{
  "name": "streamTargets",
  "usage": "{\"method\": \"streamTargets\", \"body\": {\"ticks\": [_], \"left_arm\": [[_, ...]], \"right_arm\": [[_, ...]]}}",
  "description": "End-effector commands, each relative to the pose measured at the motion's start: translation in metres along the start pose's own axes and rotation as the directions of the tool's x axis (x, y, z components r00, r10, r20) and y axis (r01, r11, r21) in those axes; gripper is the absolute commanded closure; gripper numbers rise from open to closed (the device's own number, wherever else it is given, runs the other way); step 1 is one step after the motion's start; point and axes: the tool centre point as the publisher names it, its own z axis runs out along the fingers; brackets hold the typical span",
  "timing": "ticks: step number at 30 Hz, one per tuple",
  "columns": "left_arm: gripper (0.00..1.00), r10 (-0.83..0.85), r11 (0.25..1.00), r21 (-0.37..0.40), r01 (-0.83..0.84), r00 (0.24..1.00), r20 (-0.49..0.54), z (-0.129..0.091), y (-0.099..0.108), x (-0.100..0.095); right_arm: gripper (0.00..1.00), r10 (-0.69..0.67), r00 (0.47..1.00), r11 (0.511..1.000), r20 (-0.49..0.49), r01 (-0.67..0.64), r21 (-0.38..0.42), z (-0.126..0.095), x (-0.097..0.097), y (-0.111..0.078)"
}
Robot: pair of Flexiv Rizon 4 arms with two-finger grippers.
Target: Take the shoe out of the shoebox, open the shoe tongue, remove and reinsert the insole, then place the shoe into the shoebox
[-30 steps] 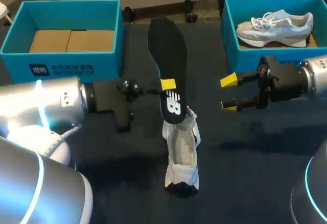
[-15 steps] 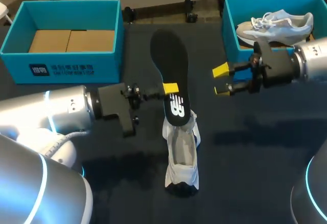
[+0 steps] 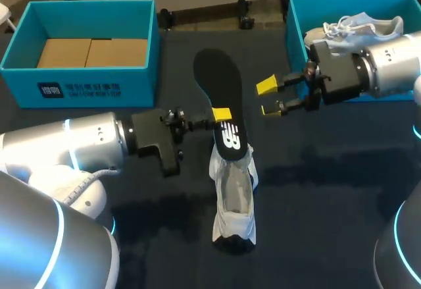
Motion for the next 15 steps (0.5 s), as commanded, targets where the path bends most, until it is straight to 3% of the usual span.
{"method": "streamTargets", "body": {"ticks": [1, 9, 15], "left_arm": [[1.0, 0.003, 1.0, 0.002, -0.003, 1.0, -0.012, 0.01, 0.002, 0.003], [1.0, 0.001, 1.0, 0.005, 0.0, 1.0, -0.018, 0.015, 0.001, 0.006], [1.0, 0.0, 1.0, 0.011, 0.0, 1.0, -0.018, 0.02, -0.003, 0.007]], "right_arm": [[0.0, -0.009, 1.0, 1.0, -0.001, 0.009, 0.012, 0.013, 0.003, 0.009], [0.0, -0.024, 1.0, 1.0, -0.009, 0.024, 0.019, 0.022, 0.003, 0.012], [0.21, -0.031, 0.999, 0.999, -0.021, 0.031, 0.015, 0.027, 0.003, 0.014]]}}
